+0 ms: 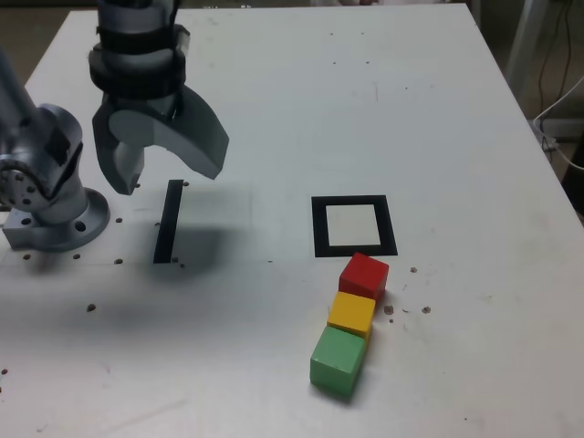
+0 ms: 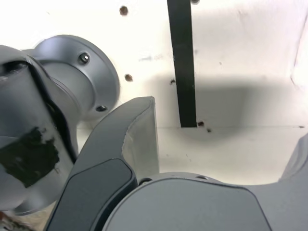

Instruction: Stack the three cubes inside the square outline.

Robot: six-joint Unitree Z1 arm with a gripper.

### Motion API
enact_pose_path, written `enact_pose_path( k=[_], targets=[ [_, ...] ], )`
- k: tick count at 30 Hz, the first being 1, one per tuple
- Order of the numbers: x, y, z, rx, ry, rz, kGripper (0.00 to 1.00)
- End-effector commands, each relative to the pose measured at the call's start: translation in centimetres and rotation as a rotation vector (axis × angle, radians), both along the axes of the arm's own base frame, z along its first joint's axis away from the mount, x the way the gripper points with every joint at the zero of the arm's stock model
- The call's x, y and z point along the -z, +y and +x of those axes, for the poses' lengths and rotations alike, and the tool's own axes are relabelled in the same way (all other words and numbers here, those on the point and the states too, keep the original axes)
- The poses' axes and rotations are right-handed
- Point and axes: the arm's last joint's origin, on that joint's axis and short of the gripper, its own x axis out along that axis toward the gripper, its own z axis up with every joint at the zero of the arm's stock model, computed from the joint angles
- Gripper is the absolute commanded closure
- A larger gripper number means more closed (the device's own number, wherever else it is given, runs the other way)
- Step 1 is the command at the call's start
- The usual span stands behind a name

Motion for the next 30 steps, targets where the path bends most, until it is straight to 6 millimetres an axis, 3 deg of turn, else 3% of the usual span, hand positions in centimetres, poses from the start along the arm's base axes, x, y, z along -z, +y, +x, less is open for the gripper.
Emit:
enact_pose_path(
  k=[1,15,30],
  targets=[
    [-0.4,-0.9,1.4,0.03,0.0,-0.003,0.0],
    [-1.8,-5.9,7.6,0.171,-0.035,0.022,0.0],
    [0.6,-11.5,13.8,0.283,-0.056,0.046,0.01]
  ],
)
